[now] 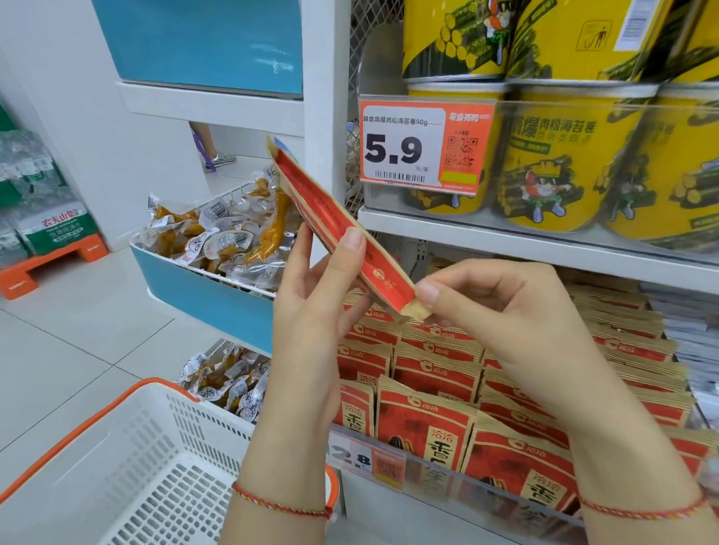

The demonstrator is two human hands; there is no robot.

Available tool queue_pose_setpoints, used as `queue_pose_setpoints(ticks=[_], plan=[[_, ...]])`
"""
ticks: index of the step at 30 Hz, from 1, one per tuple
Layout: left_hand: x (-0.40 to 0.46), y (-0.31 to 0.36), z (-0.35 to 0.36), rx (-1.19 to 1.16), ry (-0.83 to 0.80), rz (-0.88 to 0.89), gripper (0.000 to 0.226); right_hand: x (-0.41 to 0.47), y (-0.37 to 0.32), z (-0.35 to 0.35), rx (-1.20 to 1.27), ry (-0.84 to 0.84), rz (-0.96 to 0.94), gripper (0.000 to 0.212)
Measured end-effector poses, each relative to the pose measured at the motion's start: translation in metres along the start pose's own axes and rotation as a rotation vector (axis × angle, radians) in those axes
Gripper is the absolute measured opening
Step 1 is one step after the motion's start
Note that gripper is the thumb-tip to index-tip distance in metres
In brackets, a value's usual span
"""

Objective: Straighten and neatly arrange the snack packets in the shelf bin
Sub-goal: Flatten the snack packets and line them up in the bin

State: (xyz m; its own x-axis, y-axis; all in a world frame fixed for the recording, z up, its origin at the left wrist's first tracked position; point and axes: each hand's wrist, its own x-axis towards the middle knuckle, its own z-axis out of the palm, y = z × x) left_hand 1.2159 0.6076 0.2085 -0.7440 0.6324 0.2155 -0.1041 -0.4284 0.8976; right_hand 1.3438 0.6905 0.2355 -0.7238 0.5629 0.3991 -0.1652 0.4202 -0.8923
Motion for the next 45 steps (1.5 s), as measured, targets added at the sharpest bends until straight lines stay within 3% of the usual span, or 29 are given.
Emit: queue_pose_setpoints(ticks=[3,8,13,16,21,27,31,33,35,37,39,42,45], plan=[[0.001,0.002,-0.004,-0.226,-0.113,-0.072,0.043,0.001,0.002,0.001,0.024,0.096,0.004,0.020],[0.000,0.004,-0.012,-0.475,-0.374,-0.160,0.045,0.004,0.010,-0.006,0.007,0.120,0.139,0.051],[-0.002,0.005,-0.013,-0.432,-0.593,-0.269,0.056,0.001,0.003,-0.001,0.126,0.007,0.161,0.034],[-0.001,0.002,-0.015,-0.333,-0.528,-0.218,0.040,0.002,0.004,-0.001,0.144,0.042,0.158,0.027],[0.006,0.001,-0.013,-0.136,-0.415,-0.177,0.046,0.003,0.012,-0.001,0.037,0.133,0.120,0.017],[0.002,0.002,0.000,0.081,-0.321,0.199,0.032,0.001,0.004,-0.009,-0.153,0.147,-0.036,0.020],[0.012,0.016,0.012,0.145,-0.412,0.331,0.030,0.001,-0.022,-0.024,-0.330,0.164,-0.153,0.017],[0.017,0.022,0.013,0.173,-0.468,0.335,0.031,0.009,-0.031,-0.028,-0.461,0.105,-0.152,0.009],[0.022,0.025,0.008,0.207,-0.481,0.322,0.030,0.017,-0.035,-0.029,-0.564,0.036,-0.161,0.016],[0.027,0.025,0.001,0.263,-0.450,0.322,0.031,0.022,-0.034,-0.030,-0.643,0.007,-0.195,0.006],[0.033,0.020,-0.008,0.352,-0.352,0.280,0.032,0.021,-0.032,-0.033,-0.731,0.034,-0.268,0.013],[0.042,0.007,-0.022,0.586,-0.190,0.172,0.033,0.010,-0.027,-0.037,-0.709,0.121,-0.311,0.023],[0.045,-0.005,-0.019,0.876,-0.278,0.130,0.035,0.004,-0.010,-0.038,-0.707,0.101,-0.303,0.029]])
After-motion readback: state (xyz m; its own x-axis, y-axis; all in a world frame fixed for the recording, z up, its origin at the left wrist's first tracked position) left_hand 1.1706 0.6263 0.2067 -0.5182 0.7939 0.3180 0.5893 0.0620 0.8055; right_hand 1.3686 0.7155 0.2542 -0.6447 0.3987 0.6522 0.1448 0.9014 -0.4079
